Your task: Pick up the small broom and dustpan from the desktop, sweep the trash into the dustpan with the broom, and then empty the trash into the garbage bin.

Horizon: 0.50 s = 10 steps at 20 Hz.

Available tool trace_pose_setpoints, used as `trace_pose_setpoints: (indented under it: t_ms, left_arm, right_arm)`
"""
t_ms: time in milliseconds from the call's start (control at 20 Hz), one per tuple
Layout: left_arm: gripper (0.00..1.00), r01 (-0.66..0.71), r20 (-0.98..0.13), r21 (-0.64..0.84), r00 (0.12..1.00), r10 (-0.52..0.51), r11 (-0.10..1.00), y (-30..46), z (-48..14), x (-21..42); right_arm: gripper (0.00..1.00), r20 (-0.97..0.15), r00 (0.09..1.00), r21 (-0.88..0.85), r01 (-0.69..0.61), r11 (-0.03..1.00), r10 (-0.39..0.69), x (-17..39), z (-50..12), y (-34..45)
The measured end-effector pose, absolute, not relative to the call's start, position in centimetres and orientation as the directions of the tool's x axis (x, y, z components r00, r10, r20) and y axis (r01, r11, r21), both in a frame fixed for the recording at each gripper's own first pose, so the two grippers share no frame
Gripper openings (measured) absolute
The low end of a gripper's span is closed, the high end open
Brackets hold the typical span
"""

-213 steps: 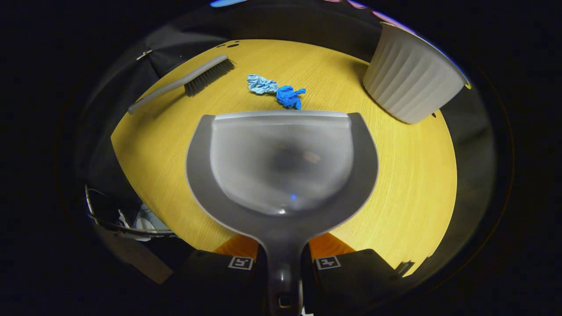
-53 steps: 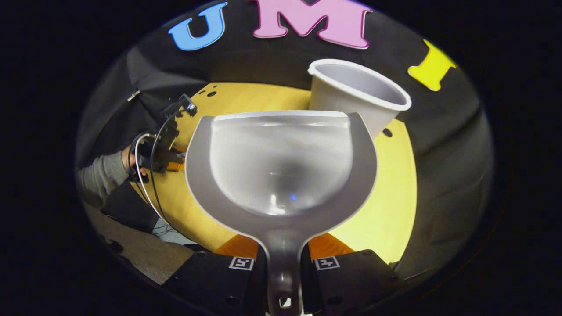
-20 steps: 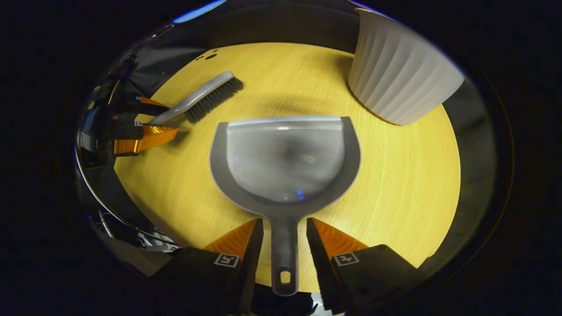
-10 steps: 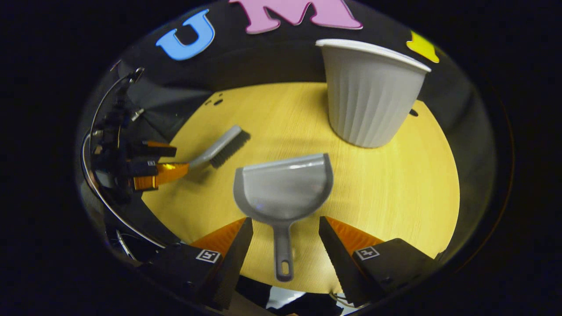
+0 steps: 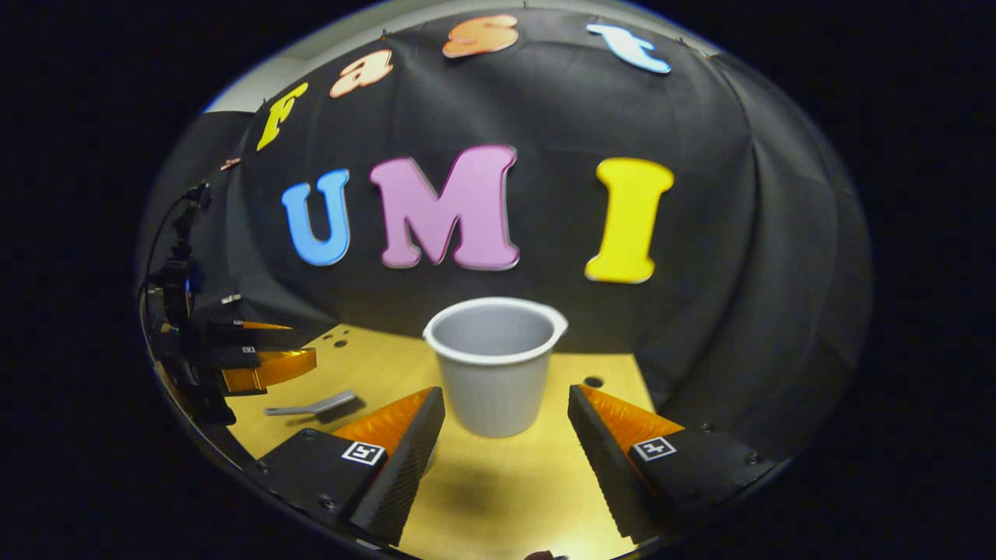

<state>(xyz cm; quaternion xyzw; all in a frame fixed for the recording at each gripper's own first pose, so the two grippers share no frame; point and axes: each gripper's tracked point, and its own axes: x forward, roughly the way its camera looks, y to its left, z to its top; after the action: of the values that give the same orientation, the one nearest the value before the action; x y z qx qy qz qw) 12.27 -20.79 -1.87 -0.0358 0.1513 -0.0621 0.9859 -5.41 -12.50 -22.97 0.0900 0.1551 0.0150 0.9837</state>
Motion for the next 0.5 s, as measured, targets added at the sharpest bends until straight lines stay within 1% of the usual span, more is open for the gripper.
trace_pose_setpoints:
  t_ms: [100, 200, 250, 300, 350, 400, 450, 500]
  left_arm:
    - [0.94, 0.132, -0.110, -0.144, 0.983, -0.149, 0.981, -25.9, 2.9, 14.6]
    - [0.94, 0.138, 0.074, -0.223, 0.989, -0.124, 0.965, -29.9, 6.6, 15.7]
    - [0.95, 0.141, 0.167, -0.266, 0.981, -0.099, 0.953, -31.8, 8.6, 16.1]
    - [0.95, 0.149, 0.257, -0.297, 0.964, -0.072, 0.943, -33.3, 10.0, 16.6]
    - [0.95, 0.136, 0.320, -0.314, 0.947, -0.030, 0.939, -35.2, 10.7, 16.8]
    - [0.95, 0.091, 0.315, -0.315, 0.949, 0.013, 0.945, -36.4, 9.7, 17.4]
    - [0.95, 0.060, 0.272, -0.303, 0.962, 0.026, 0.951, -37.5, 7.8, 18.2]
    - [0.94, 0.050, 0.209, -0.302, 0.978, 0.016, 0.952, -38.8, 5.5, 18.8]
  right_arm:
    - [0.98, -0.197, 0.980, 0.138, 0.063, 0.988, -0.036, -6.1, -19.8, -19.2]
    - [0.97, -0.071, 0.983, 0.095, 0.178, 0.979, -0.171, -7.1, -17.3, -25.7]
    - [0.96, 0.016, 0.970, 0.088, 0.240, 0.967, -0.242, -7.9, -15.7, -29.0]
    - [0.96, 0.125, 0.954, 0.084, 0.265, 0.961, -0.274, -8.7, -14.4, -31.6]
    - [0.89, 0.201, 0.933, 0.075, 0.290, 0.954, -0.299, -9.0, -14.2, -33.5]
    - [1.00, 0.224, 0.916, 0.058, 0.327, 0.943, -0.332, -9.2, -15.4, -35.6]
    - [0.98, 0.211, 0.915, 0.038, 0.343, 0.938, -0.343, -9.0, -17.4, -37.0]
    - [0.98, 0.177, 0.925, 0.032, 0.337, 0.941, -0.337, -8.6, -19.6, -37.5]
